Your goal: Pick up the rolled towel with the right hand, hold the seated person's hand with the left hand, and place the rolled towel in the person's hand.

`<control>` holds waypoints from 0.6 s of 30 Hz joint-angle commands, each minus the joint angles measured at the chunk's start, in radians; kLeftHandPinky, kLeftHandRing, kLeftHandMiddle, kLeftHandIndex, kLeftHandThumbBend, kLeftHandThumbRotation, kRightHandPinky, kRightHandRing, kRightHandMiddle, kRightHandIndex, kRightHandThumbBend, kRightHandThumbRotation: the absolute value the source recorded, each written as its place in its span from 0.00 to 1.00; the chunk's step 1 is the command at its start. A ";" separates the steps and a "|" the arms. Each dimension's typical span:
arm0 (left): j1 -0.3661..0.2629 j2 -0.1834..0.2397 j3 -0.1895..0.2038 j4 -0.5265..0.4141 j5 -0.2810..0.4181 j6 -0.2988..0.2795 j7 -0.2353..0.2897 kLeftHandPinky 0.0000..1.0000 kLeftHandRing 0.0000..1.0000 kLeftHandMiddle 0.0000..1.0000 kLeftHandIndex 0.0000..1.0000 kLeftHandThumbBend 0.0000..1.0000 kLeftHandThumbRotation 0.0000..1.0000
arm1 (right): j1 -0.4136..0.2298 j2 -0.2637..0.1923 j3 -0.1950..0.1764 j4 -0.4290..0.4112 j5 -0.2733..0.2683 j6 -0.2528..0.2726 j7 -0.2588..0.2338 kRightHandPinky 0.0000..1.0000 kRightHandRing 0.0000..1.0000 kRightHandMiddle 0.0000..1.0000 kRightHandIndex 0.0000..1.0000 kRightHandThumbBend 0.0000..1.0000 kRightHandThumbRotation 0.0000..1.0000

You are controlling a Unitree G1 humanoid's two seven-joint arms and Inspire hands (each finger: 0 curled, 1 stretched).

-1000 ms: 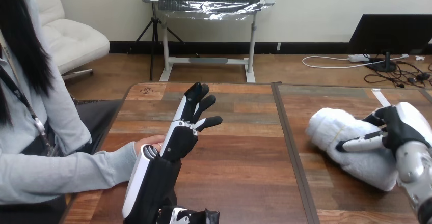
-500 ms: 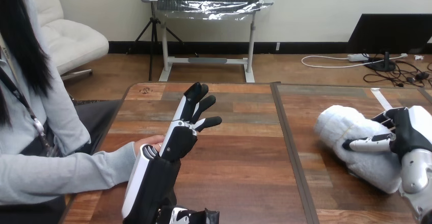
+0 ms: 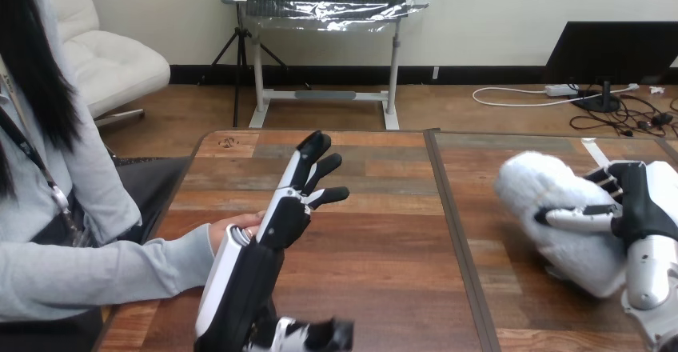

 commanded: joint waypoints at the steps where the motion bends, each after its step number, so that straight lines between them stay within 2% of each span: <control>1: 0.015 -0.005 0.049 -0.119 0.048 0.153 0.032 0.86 0.96 0.98 0.98 1.00 0.75 | -0.046 0.023 -0.033 -0.054 0.028 -0.089 -0.036 0.36 0.41 0.47 0.47 0.85 0.00; 3: 0.024 0.002 0.060 -0.145 0.072 0.204 0.043 0.90 0.97 0.99 0.98 1.00 0.71 | -0.041 0.027 -0.035 -0.060 0.033 -0.113 -0.036 0.34 0.40 0.47 0.46 0.84 0.00; 6: 0.032 0.011 0.069 -0.174 0.096 0.250 0.055 0.93 0.98 0.98 0.98 1.00 0.67 | -0.038 0.033 -0.037 -0.065 0.036 -0.137 -0.040 0.33 0.39 0.47 0.46 0.84 0.00; 13: 0.032 0.027 0.086 -0.213 0.140 0.312 0.083 0.97 0.99 0.99 0.99 1.00 0.57 | -0.028 0.048 -0.052 -0.080 0.042 -0.202 -0.043 0.31 0.38 0.46 0.46 0.82 0.00; 18: 0.028 0.036 0.109 -0.245 0.217 0.370 0.130 0.95 0.98 0.98 0.99 1.00 0.53 | -0.021 0.059 -0.057 -0.096 0.053 -0.233 -0.036 0.30 0.37 0.45 0.46 0.81 0.00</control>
